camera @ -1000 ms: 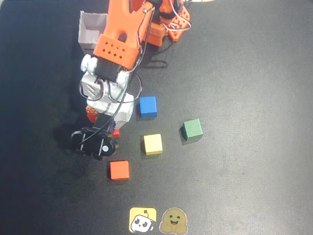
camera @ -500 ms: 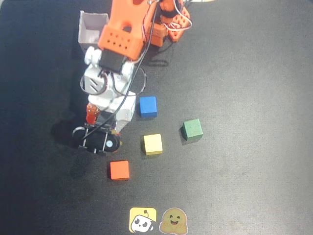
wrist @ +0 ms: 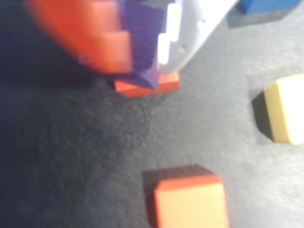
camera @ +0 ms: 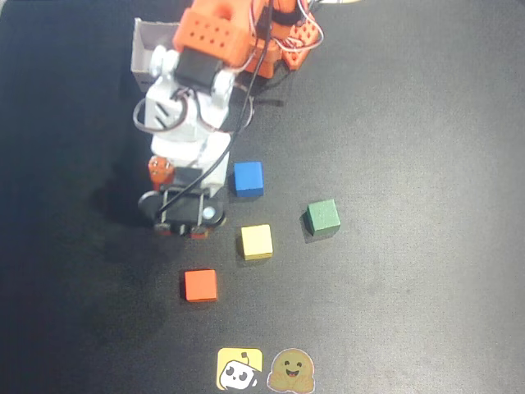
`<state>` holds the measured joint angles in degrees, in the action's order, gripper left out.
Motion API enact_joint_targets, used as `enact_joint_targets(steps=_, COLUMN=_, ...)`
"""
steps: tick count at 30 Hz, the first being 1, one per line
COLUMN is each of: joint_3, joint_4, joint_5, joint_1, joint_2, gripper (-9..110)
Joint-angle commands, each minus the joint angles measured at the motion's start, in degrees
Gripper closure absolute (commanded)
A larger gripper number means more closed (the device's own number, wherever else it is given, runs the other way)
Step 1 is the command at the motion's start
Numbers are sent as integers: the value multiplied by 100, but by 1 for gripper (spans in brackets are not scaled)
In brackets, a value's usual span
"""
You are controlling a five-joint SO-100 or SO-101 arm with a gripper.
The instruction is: Put the purple cube on top of the red cube.
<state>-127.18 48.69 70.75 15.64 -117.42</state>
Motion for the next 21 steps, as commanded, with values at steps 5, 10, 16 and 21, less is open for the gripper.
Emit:
enact_joint_targets(steps=5, joint_3=-800, joint_4=-105, joint_5=325, joint_1=-826, joint_2=-1345, gripper=101)
enact_joint_targets(steps=10, joint_3=-1714, joint_4=-114, joint_5=633, joint_1=-1380, joint_2=-2566, gripper=101)
enact_joint_targets(steps=16, joint_3=-2364, joint_4=-105, joint_5=475, joint_1=-1573, joint_2=-3278, gripper=101)
enact_joint_targets(steps=21, joint_3=-3050, joint_4=-114, joint_5=492, joint_1=-1679, joint_2=-4122, gripper=100)
